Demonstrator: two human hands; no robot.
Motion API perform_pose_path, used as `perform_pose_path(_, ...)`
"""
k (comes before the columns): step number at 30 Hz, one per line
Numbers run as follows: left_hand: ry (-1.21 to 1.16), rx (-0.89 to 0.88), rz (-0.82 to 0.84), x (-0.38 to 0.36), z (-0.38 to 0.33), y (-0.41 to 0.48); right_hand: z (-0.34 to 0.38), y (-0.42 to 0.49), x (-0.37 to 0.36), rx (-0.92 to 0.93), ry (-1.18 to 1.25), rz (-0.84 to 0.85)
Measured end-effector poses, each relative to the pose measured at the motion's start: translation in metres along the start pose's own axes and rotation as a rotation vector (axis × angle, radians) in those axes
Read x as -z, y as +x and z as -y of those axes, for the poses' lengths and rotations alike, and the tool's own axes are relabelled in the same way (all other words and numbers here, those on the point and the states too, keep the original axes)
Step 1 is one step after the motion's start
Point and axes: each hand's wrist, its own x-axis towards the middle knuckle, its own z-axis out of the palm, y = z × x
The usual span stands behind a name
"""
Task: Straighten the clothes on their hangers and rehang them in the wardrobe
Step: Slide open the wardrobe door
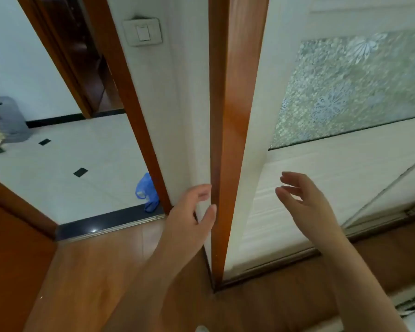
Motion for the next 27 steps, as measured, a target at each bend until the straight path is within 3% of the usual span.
perform_pose_path(7, -0.017, -0.232, -0.036, -0.007, -0.008, 0.058, 0.012, 0.032, -0.025, -0.006, -0.050, -0.186)
perform_pose_path(13, -0.004, -0.365, -0.155, -0.014, -0.007, 0.077, 0.013, 0.051, -0.038, -0.026, 0.010, -0.220)
perform_pose_path(21, 0.056, -0.346, -0.272, -0.032, -0.006, 0.078, 0.014, 0.058, -0.028, -0.041, 0.017, -0.141)
perform_pose_path(27, 0.024, -0.356, -0.275, -0.033, -0.006, 0.079, 0.005, 0.069, -0.009, -0.089, 0.038, -0.214)
